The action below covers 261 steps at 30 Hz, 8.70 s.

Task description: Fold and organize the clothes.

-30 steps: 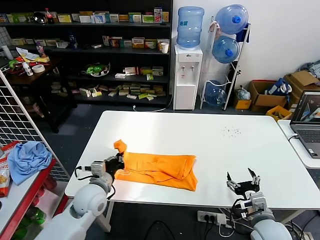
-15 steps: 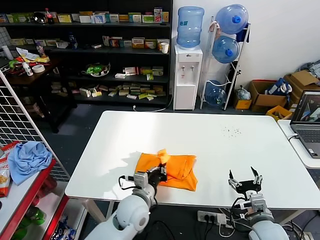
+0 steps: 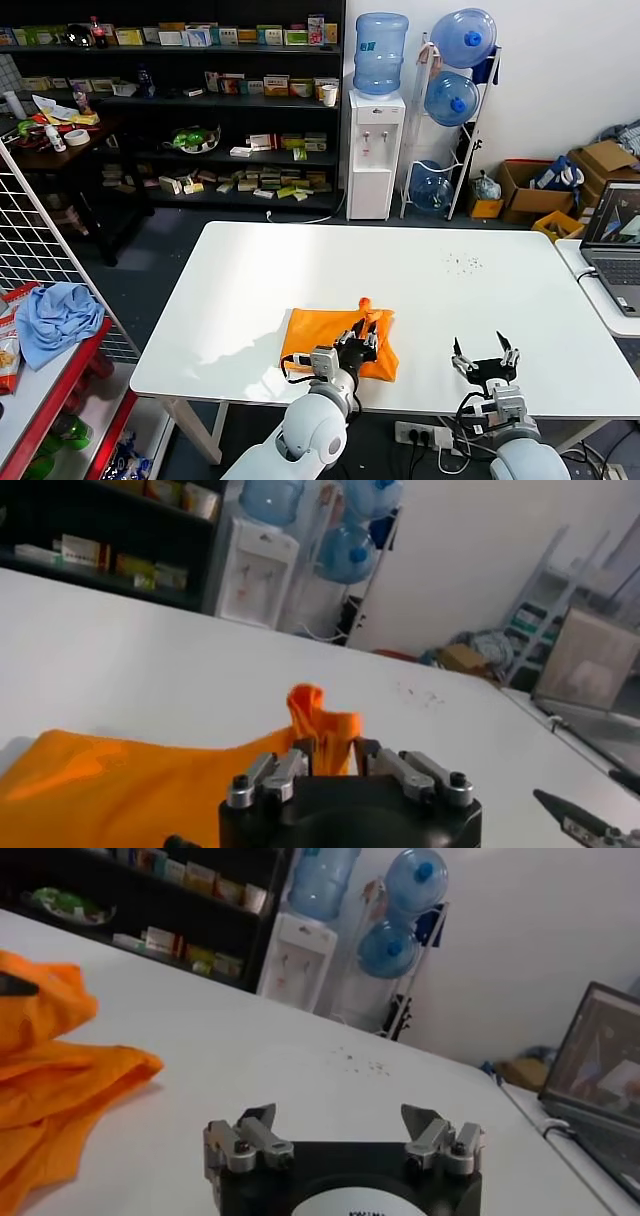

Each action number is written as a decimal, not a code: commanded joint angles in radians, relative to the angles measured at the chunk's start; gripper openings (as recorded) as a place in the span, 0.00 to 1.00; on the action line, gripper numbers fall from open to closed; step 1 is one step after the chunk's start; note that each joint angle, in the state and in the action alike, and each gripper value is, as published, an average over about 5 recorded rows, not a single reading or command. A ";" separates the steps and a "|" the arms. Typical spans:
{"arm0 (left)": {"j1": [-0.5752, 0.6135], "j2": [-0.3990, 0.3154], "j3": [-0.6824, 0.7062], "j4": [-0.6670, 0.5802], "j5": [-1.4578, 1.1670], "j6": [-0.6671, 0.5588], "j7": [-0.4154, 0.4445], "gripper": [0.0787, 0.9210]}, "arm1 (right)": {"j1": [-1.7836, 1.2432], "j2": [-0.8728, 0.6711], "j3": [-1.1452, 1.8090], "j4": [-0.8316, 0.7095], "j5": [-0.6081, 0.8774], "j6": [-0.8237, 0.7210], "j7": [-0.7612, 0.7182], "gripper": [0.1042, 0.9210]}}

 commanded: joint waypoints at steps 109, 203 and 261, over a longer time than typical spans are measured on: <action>0.039 0.827 -0.530 0.214 0.321 0.099 0.285 0.05 | 0.094 -0.070 -0.105 -0.004 0.081 -0.006 -0.046 0.88; 0.023 -0.155 -0.043 0.091 0.188 -0.369 0.164 0.41 | -0.007 -0.105 0.040 -0.020 0.078 0.011 -0.110 0.88; 0.321 0.240 -0.606 0.009 0.608 -0.460 0.343 0.88 | 0.078 0.231 0.279 -0.012 -0.048 0.118 -0.360 0.88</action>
